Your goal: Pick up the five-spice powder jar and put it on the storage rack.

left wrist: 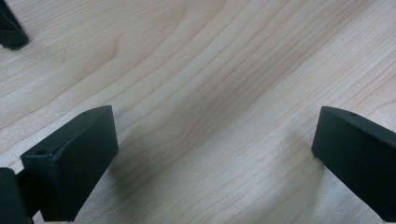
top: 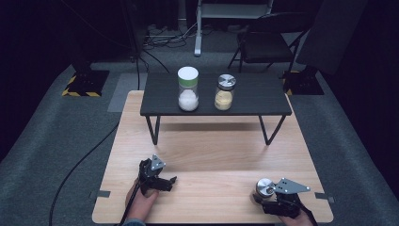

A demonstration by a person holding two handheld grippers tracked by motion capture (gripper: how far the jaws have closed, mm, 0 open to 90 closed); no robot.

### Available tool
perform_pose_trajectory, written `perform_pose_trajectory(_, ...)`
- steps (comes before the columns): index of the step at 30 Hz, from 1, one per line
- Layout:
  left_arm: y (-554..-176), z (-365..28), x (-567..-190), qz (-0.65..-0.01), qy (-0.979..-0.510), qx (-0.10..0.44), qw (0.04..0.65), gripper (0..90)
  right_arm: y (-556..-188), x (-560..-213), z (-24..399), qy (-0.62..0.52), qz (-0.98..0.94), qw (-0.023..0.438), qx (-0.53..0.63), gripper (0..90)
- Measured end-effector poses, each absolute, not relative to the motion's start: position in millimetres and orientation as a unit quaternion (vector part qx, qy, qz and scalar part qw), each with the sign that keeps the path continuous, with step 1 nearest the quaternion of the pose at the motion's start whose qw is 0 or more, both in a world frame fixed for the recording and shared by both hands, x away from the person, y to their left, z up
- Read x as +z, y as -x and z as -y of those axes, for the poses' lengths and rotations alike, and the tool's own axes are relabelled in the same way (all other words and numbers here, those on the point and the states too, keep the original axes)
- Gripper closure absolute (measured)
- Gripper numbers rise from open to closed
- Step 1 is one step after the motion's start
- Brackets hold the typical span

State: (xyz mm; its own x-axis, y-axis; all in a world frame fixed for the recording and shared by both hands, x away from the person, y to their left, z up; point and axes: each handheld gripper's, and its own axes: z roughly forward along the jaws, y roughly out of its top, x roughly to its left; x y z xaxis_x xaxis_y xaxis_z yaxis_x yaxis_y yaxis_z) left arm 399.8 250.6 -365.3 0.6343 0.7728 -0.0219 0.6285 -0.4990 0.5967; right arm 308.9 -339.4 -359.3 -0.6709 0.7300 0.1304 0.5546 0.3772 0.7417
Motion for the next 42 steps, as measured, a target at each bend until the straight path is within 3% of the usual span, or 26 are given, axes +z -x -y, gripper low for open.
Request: perform_pose_trajectory(42,-399.9,-250.6,-365.3,-0.409,-0.857,0.125,0.288,0.3,-317.3,-356.8,336.0,-0.398,-0.826,0.096,0.388,30.4)
